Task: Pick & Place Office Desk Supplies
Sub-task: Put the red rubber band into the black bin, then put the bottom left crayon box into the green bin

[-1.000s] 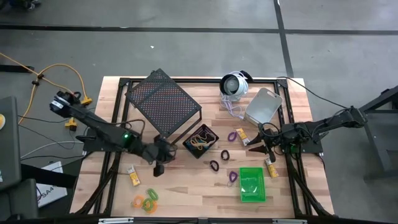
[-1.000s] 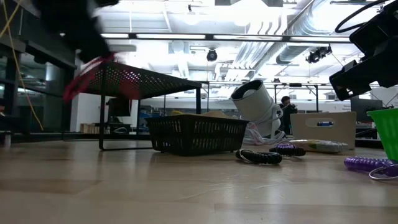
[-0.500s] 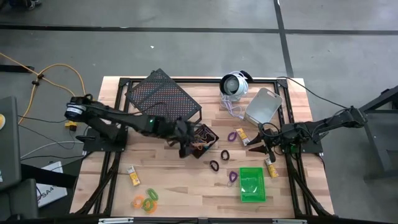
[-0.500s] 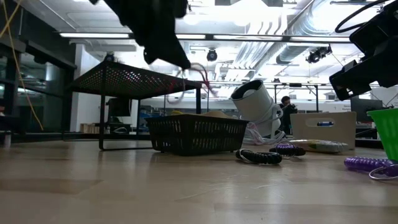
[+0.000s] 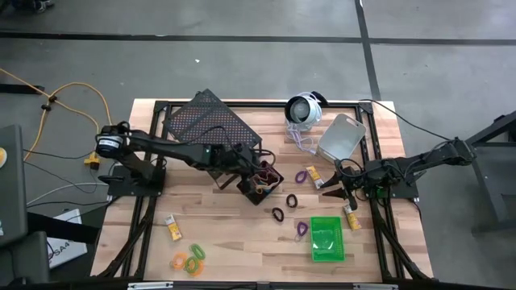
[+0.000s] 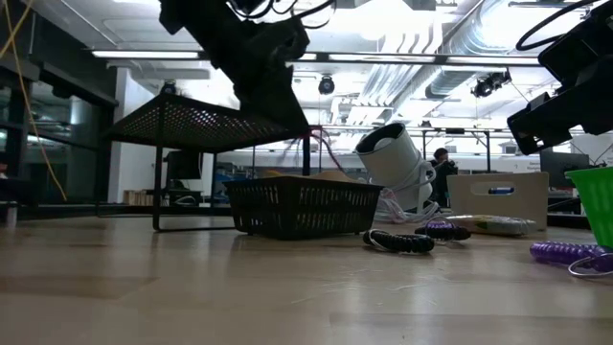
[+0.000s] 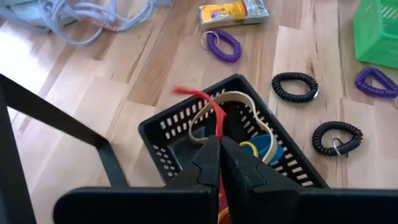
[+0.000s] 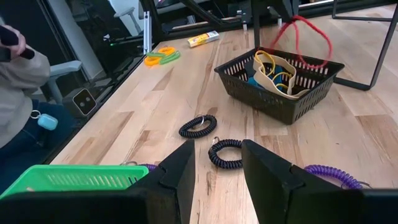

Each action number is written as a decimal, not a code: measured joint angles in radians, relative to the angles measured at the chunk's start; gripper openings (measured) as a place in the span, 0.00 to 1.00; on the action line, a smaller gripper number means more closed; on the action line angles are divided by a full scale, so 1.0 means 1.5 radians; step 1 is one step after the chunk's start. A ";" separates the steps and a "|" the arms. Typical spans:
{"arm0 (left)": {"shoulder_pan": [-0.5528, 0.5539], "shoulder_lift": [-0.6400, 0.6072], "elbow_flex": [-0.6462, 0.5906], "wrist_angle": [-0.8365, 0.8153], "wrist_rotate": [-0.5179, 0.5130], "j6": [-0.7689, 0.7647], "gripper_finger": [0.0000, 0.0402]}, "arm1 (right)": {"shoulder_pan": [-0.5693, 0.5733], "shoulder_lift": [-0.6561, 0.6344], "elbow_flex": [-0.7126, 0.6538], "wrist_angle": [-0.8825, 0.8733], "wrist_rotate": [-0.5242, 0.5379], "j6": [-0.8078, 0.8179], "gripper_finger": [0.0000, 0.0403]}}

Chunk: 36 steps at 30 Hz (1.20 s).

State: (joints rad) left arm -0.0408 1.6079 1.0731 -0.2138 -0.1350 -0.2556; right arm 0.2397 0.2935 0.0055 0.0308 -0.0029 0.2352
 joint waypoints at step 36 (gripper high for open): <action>-0.034 -0.002 0.003 -0.007 0.013 0.109 0.15 | 0.000 0.000 0.000 0.000 0.000 0.000 0.30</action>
State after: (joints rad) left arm -0.0911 1.6056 1.0769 -0.2242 -0.1158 -0.0914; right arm 0.2394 0.2938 0.0055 0.0307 -0.0029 0.2352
